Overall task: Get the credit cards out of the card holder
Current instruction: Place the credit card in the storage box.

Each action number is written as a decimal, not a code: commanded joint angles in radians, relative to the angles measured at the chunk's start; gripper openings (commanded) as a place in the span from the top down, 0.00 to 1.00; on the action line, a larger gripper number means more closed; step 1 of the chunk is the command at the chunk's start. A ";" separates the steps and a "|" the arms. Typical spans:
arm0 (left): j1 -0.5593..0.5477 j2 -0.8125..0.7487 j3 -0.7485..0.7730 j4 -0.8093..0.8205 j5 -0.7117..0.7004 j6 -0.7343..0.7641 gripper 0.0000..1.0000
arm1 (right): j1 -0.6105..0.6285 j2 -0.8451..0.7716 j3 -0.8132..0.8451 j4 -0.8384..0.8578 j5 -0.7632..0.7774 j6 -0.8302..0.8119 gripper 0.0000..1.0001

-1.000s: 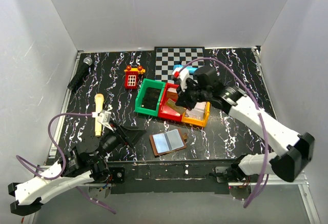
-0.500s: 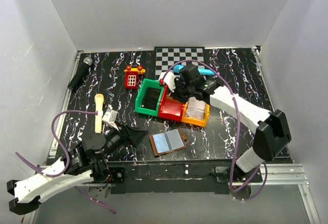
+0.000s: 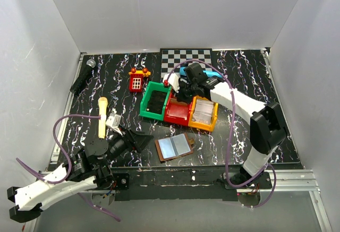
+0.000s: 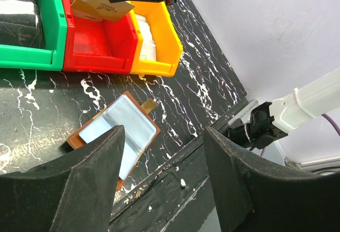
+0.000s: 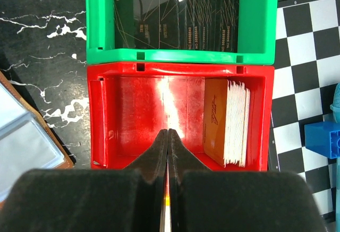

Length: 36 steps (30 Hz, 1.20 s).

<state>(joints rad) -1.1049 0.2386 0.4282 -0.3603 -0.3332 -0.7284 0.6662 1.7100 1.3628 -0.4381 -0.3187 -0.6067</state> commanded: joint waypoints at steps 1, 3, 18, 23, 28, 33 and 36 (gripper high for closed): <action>0.005 0.007 -0.005 0.001 -0.017 0.026 0.41 | -0.011 0.034 0.068 -0.050 -0.040 -0.071 0.99; 0.005 0.010 -0.009 0.004 -0.015 0.026 0.41 | -0.013 0.046 0.079 -0.063 -0.034 -0.082 0.99; 0.005 0.045 -0.023 0.027 0.003 0.015 0.40 | -0.036 0.097 0.081 -0.068 -0.013 -0.097 0.99; 0.005 0.047 -0.026 0.032 0.014 0.004 0.40 | -0.040 0.140 0.110 -0.065 -0.005 -0.087 0.99; 0.005 0.065 -0.026 0.040 0.017 0.014 0.40 | -0.040 0.168 0.124 -0.044 0.016 -0.082 0.99; 0.005 0.083 -0.020 0.050 0.019 0.033 0.40 | -0.040 0.189 0.145 -0.044 0.032 -0.091 0.99; 0.005 0.093 -0.017 0.057 0.020 0.043 0.40 | -0.040 0.209 0.166 -0.059 0.041 -0.097 0.99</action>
<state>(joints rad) -1.1034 0.3164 0.4046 -0.3271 -0.3176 -0.7132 0.6292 1.8931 1.4700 -0.4984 -0.2935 -0.6853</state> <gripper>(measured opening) 0.599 0.022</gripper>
